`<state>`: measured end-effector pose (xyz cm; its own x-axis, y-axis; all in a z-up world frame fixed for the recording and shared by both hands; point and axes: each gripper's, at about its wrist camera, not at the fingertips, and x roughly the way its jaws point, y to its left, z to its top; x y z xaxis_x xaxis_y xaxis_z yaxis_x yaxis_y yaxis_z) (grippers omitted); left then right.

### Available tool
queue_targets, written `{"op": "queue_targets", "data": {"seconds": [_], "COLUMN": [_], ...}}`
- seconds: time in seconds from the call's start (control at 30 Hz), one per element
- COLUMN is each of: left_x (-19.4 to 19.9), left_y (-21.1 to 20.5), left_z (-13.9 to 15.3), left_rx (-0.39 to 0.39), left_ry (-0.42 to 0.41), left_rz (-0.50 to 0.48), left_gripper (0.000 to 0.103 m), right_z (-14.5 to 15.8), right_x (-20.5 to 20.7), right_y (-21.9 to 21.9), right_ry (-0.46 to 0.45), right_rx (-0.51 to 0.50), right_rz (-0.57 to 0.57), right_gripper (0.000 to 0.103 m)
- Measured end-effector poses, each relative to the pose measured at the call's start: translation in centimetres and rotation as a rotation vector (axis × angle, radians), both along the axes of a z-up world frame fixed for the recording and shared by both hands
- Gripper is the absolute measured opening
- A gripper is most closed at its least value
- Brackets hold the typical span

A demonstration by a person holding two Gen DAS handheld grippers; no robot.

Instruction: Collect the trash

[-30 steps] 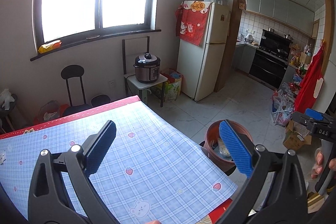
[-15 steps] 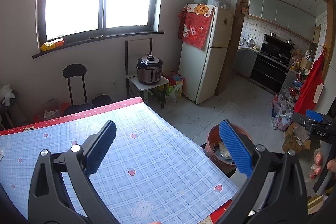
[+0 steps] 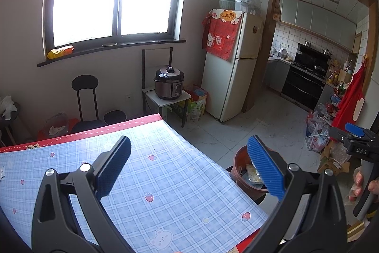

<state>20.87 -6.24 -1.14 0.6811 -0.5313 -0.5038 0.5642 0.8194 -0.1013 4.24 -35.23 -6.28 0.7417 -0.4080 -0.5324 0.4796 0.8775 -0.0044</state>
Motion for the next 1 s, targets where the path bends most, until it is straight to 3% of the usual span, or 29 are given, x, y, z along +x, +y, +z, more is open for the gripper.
{"op": "queue_targets", "data": {"seconds": [1.0], "left_x": [-0.4], "left_y": [-0.9], "left_z": [0.5], "left_rx": [0.005], "left_ry": [-0.005], "left_rz": [0.018], "left_gripper": [0.097], "right_z": [0.0], "right_x": [0.4], "right_y": [0.1], "right_ry": [0.003], "right_rx": [0.005], "right_rz": [0.011], "right_gripper": [0.098]}}
